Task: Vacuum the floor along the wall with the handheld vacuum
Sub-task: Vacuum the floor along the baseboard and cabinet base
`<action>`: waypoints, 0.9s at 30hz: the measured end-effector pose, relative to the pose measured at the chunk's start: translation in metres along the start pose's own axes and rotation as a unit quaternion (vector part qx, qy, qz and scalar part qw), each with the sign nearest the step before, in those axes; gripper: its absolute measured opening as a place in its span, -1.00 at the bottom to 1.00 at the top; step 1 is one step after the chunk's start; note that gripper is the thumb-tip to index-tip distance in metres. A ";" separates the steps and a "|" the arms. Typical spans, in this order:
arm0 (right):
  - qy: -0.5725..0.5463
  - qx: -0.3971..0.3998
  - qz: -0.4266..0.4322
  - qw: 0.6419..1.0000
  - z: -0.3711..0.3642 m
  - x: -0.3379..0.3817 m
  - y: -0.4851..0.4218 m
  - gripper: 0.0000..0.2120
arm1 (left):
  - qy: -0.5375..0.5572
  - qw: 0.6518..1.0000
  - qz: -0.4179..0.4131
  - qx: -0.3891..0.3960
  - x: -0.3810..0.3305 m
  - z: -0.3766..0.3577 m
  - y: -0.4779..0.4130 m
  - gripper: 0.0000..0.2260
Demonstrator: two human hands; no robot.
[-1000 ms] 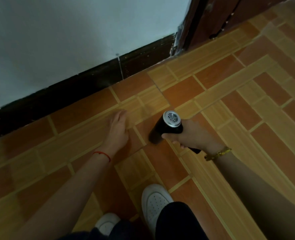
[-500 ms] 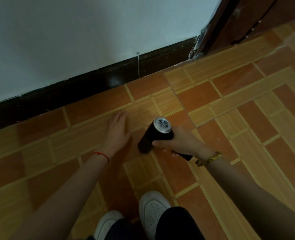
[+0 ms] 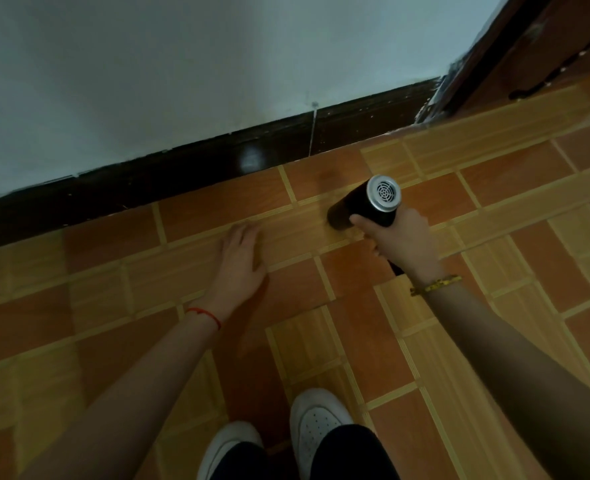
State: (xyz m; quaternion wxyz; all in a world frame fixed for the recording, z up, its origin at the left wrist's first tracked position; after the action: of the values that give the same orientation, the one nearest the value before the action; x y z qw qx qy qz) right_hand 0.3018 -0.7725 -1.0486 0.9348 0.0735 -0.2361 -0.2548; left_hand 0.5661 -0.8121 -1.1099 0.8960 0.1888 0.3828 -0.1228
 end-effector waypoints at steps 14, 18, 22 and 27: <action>-0.052 0.172 0.209 0.961 -0.060 0.113 0.007 -0.73 | 0.006 0.992 0.090 -0.090 0.048 0.066 0.044 -0.36; -0.025 0.151 0.239 0.959 -0.073 0.141 0.000 -0.71 | 0.007 0.987 0.107 -0.118 0.071 0.088 0.068 -0.34; -0.044 0.113 0.245 0.962 -0.089 0.168 -0.003 -0.59 | -0.004 0.980 0.140 -0.142 0.092 0.104 0.093 -0.34; -0.026 0.176 0.287 0.941 -0.113 0.197 0.016 -0.55 | -0.015 0.966 0.182 -0.182 0.113 0.114 0.126 -0.35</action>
State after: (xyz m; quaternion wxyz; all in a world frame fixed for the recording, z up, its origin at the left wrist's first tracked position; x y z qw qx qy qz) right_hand 0.5130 -0.8574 -1.0638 0.9339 0.1594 -0.3128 0.0679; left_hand 0.7616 -0.7572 -1.0897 0.9282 0.0870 0.3443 0.1113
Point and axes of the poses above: each hand's wrist, its own y-axis away from the middle knuckle, its own z-axis out of the back of the hand, x = y × z, the point moved 1 cm from there along -y, towards the middle knuckle, and after that the axes turned 15 degrees about y, right-handed, at the moved point
